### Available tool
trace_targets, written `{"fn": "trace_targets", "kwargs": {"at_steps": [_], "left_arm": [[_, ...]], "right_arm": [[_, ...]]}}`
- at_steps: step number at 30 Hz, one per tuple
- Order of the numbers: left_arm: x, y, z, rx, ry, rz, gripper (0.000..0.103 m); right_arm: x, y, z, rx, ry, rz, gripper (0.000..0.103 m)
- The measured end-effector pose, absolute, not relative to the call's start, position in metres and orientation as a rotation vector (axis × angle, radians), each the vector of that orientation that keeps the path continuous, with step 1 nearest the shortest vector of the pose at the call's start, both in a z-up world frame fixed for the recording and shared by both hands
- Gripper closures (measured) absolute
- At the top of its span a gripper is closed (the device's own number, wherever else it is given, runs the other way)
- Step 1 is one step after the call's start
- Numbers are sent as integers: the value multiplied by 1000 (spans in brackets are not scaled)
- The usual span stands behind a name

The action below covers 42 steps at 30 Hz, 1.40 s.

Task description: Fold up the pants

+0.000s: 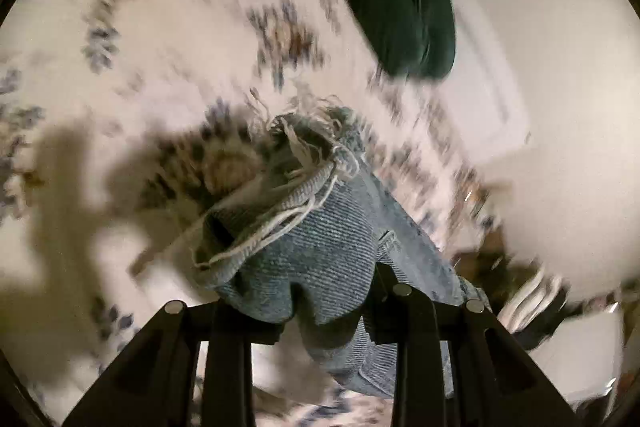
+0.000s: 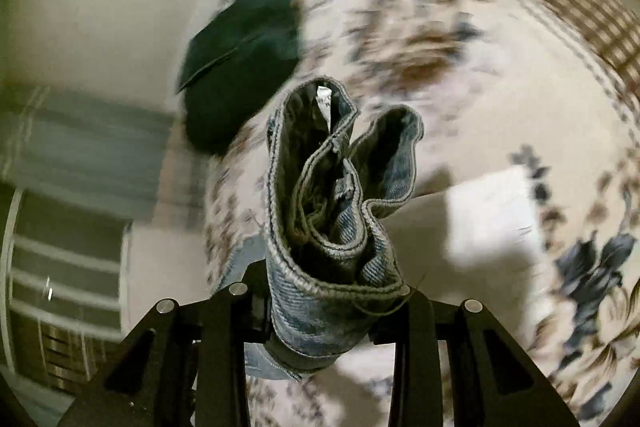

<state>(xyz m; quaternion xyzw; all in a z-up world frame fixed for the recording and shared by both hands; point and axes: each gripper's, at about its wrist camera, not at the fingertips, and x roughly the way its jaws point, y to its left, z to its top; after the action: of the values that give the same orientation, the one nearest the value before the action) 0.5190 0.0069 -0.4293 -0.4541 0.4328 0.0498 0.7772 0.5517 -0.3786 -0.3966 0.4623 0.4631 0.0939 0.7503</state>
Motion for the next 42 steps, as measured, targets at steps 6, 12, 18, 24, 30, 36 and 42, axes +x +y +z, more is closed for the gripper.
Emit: {"fn": "trace_targets", "kwargs": {"at_steps": [6,12,18,24,30,36,42], "left_arm": [[521,-31,-533,-868,1131,101,77],[494,-33,-533,-833,1124,104,76],[492,-26,-532,-842,1142,97,73],[504,-24,-527,-806,1175,40,66],[503,-36,-495,-542,1153,21,7],[495,-48,-456,-229,1099,30,4],[474,-60,-408,-52,1071,17,4]], "right_arm": [[525,-421,-509,1139,1091,50,69],[525,-415,-512,1106,1106,73,69],[519,-412,-535,1033,1143,86,69],[519,-417,-553,1006,1202,60,56],[504,-406,-521,705,1250,-76,34],[478,-365,-471,336,1212,-216,2],[447,-326,-412,172,1141,-287,0]]}}
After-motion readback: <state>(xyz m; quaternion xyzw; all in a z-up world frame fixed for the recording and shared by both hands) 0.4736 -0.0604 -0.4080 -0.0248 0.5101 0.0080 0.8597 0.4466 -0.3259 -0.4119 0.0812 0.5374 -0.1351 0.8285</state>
